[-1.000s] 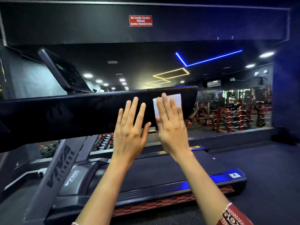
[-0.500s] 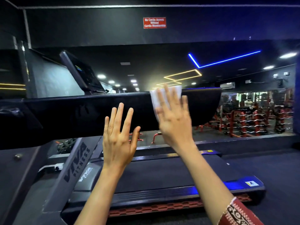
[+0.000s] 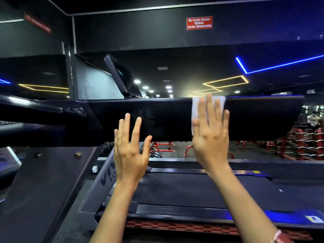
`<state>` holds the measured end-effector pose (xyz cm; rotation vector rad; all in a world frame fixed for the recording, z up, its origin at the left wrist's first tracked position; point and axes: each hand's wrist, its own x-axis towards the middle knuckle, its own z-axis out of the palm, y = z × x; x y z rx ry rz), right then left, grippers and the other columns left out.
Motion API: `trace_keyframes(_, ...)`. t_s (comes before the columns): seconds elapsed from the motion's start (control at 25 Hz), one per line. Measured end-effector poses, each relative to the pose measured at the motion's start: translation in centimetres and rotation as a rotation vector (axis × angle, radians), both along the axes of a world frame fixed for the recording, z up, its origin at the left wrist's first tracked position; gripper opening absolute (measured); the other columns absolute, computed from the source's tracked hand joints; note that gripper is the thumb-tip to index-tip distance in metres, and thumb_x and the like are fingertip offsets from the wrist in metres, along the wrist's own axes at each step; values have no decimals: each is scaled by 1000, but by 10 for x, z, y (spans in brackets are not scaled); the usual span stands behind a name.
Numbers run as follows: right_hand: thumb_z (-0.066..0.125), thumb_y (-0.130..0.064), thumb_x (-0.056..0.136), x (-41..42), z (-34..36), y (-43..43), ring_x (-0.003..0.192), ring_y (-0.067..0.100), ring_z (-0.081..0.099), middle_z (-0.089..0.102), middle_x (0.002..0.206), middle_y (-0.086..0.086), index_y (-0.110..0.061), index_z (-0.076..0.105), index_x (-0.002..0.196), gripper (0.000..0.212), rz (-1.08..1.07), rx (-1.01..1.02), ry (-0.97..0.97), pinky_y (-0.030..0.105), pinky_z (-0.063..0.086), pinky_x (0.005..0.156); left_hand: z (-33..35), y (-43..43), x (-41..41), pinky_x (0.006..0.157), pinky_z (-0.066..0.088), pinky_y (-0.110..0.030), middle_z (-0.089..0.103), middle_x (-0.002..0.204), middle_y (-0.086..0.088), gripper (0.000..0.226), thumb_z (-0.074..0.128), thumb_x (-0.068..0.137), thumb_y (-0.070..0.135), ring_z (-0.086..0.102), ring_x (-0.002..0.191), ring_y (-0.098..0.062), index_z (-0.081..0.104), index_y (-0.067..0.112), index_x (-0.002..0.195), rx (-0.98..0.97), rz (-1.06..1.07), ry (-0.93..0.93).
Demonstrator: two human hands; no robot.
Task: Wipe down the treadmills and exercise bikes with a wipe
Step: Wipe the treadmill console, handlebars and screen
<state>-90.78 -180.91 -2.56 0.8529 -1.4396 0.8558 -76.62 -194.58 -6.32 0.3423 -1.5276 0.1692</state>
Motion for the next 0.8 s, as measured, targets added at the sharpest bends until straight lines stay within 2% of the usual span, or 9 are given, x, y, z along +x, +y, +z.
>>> trace_keyframes(0.04, 29, -20, 101, 6, -17, -3, 147, 26, 11, 19, 157, 13, -6, 26, 150, 51, 11, -20, -44, 42, 2, 120, -2, -5, 5, 118, 13, -37, 27, 154, -13, 53, 47, 95, 34, 19, 144, -24, 39, 12, 142, 10, 3, 3)
trace_keyframes(0.12, 36, -16, 98, 29, -35, -25, 147, 27, 9, 19, 157, 12, -4, 27, 149, 53, 38, 42, 11, 45, 2, 120, -5, -14, 13, 118, 14, -38, 26, 154, -12, 53, 47, 95, 34, 18, 144, -24, 37, 13, 143, 8, 23, -4)
trace_keyframes(0.2, 42, -16, 96, 50, -17, -50, 146, 26, 17, 25, 156, 10, -7, 33, 148, 53, 72, 188, 183, 44, 6, 119, -6, -20, 18, 118, 13, -37, 25, 154, -12, 53, 46, 96, 35, 18, 144, -24, 37, 13, 143, 16, 27, -1)
trace_keyframes(0.28, 45, -18, 96, 55, 14, -60, 144, 25, 27, 31, 154, 8, -10, 37, 147, 52, 60, 220, 256, 42, 11, 118, -8, -24, 23, 118, 13, -36, 25, 155, -11, 53, 45, 96, 35, 18, 144, -24, 37, 13, 143, 44, 13, 22)
trace_keyframes(0.44, 43, -16, 96, 52, 1, -55, 145, 27, 19, 22, 156, 12, -7, 30, 149, 55, 25, 40, 60, 43, 5, 119, -12, -39, 37, 119, 11, -32, 27, 154, -13, 53, 46, 95, 34, 19, 144, -24, 38, 12, 142, 50, 19, 31)
trace_keyframes(0.52, 44, -14, 95, 68, -21, -68, 145, 29, 17, 20, 156, 11, -6, 30, 148, 56, 48, 95, 112, 45, 3, 119, -13, -48, 44, 118, 13, -33, 28, 153, -14, 52, 47, 95, 33, 21, 143, -27, 40, 10, 141, 42, 47, 43)
trace_keyframes(0.64, 43, -18, 96, 89, 2, -95, 144, 25, 23, 29, 155, 9, -9, 37, 147, 52, 82, 238, 283, 45, 10, 118, -14, -56, 53, 116, 20, -39, 31, 151, -16, 52, 48, 95, 32, 23, 142, -28, 42, 7, 140, 50, 72, 73)
trace_keyframes(0.76, 44, -20, 97, 102, 27, -110, 144, 25, 24, 30, 155, 9, -8, 36, 147, 52, 91, 171, 193, 45, 11, 118, -17, -62, 62, 114, 26, -42, 34, 150, -17, 52, 48, 95, 31, 25, 141, -28, 44, 3, 139, 34, 94, 63)
trace_keyframes(0.8, 44, -19, 96, 104, 20, -111, 145, 26, 23, 28, 156, 9, -8, 34, 148, 54, 88, 199, 222, 45, 11, 118, -18, -65, 65, 114, 26, -41, 34, 150, -16, 52, 47, 95, 31, 25, 141, -28, 43, 3, 139, 24, 109, 51)
